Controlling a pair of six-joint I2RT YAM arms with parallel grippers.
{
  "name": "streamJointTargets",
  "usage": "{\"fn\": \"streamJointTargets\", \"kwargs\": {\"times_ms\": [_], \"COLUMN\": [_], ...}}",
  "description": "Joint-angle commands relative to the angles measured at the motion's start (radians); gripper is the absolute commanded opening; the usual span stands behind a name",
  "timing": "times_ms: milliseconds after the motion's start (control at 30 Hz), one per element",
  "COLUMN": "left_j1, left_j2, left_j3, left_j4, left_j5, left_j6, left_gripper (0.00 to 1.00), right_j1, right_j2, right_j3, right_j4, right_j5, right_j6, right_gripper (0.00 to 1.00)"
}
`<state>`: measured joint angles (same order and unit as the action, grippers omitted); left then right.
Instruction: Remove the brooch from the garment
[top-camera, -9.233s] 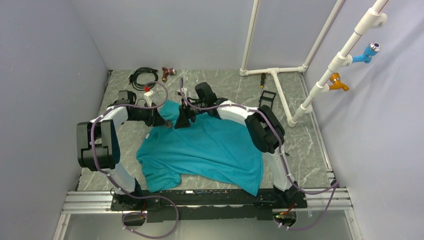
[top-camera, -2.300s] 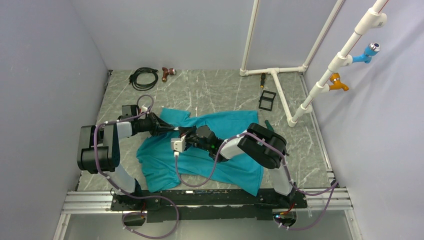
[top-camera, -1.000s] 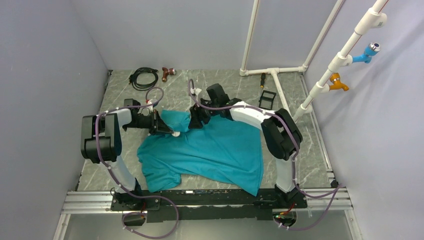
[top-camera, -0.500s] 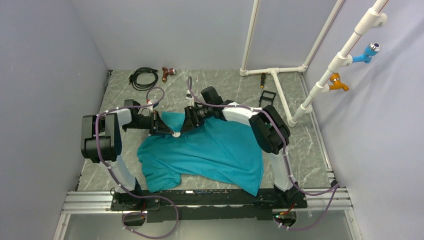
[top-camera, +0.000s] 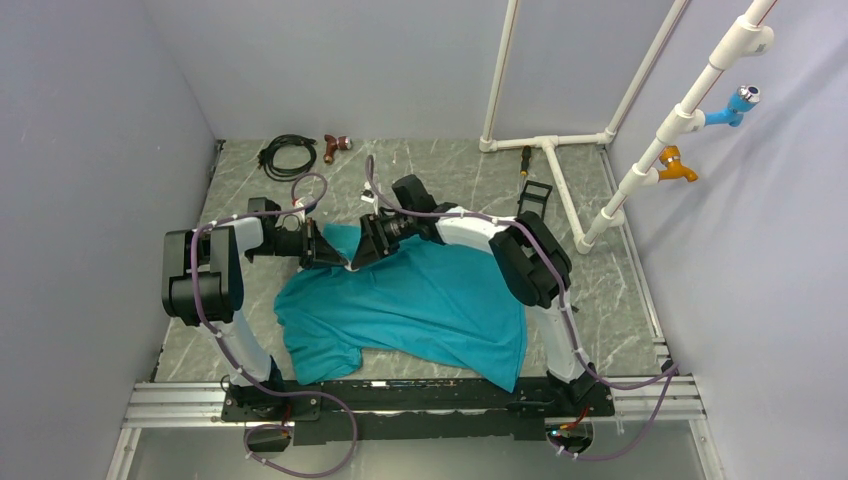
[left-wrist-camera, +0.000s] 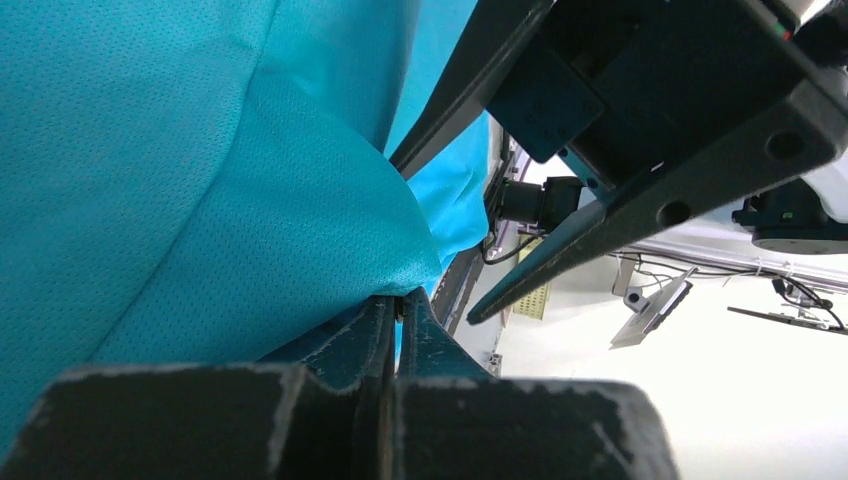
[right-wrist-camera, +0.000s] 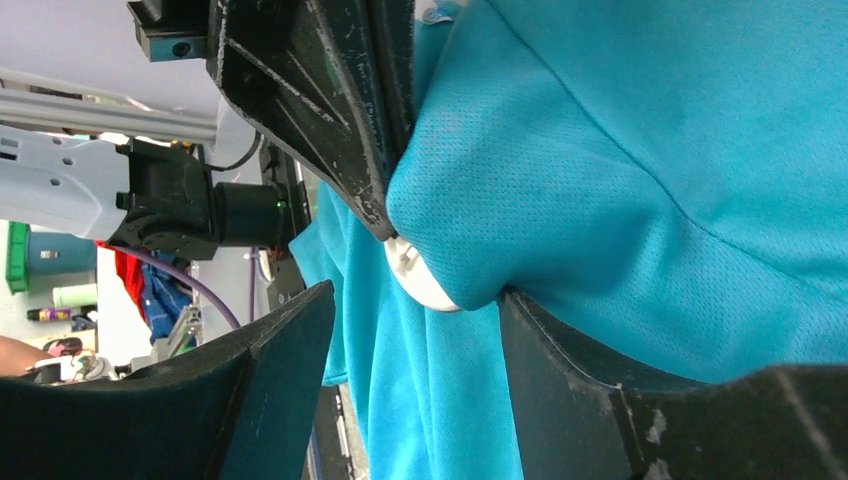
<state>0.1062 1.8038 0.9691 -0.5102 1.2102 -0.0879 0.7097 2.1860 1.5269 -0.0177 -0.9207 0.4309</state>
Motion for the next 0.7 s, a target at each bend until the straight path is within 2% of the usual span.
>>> {"fn": "streamJointTargets", "kwargs": {"times_ms": [0,267,667], "left_j1": [0.000,-0.004,-0.008], "left_j2": [-0.027,-0.035,-0.040], "left_j3": [-0.009,-0.015,-0.017], "left_j4": [0.030,0.042,0.046], "left_j5": [0.028,0.024,0.023], "left_j6": [-0.013,-0.016,-0.027], "left_gripper": [0.00,0.00,0.00], "right_j1": [0.013,0.013,0.013], "right_j2": [0.003,0.008,0.034], "right_j3": [0.044,0.042,0.062], "right_j4": [0.042,0.060,0.079], "right_j5": [-0.010,0.002,0.003], "right_j6": [0.008,0.017,0.042], "right_gripper": [0.63,0.54,0.46]}}
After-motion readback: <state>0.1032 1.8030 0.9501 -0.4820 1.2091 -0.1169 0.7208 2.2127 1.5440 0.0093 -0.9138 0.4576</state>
